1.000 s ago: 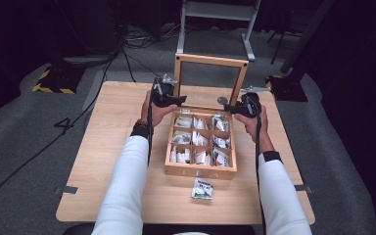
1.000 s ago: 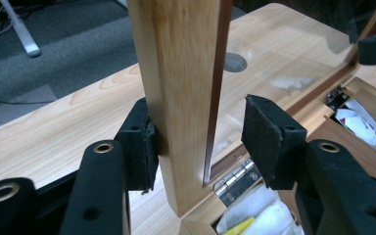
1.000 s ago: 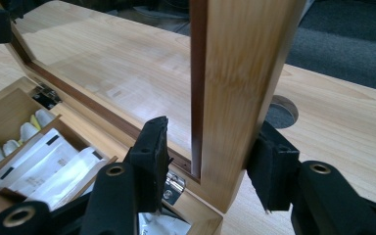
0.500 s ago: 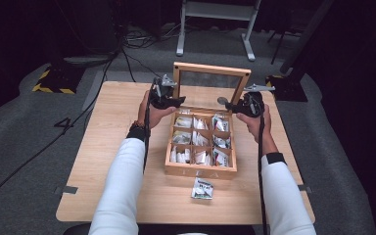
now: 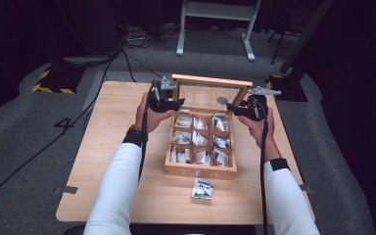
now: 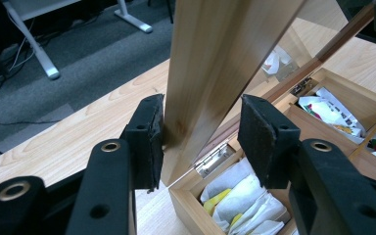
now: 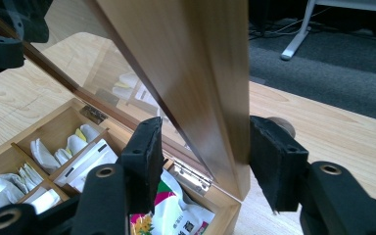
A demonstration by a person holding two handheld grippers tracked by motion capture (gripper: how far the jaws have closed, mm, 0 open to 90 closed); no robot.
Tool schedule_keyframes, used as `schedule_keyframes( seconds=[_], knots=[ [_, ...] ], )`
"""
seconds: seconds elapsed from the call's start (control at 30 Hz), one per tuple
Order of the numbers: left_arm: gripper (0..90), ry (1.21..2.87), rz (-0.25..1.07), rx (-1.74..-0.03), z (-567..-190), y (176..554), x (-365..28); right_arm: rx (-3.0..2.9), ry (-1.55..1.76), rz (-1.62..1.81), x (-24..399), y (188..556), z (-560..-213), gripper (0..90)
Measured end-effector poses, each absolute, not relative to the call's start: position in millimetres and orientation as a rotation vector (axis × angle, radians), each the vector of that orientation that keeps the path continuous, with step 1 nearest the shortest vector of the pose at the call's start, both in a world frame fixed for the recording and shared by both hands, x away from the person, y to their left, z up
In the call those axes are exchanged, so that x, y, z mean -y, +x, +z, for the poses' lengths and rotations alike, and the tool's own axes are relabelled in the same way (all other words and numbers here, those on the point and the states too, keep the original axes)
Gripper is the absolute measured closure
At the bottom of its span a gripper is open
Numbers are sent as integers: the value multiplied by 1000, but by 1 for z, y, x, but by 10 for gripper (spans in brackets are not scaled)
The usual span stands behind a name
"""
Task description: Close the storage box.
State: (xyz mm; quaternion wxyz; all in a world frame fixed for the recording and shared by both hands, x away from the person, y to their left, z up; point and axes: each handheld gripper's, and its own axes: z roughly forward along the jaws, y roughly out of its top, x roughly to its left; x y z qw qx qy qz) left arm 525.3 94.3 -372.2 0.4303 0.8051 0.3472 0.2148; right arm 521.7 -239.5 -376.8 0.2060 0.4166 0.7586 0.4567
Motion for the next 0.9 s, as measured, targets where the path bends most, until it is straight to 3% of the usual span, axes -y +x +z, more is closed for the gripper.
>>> schedule_keyframes(
  seconds=[0.9],
  knots=[
    [529,1949,529,-795,-353,495,-104,-2084,1060,1286,242,489,-356,511]
  ],
)
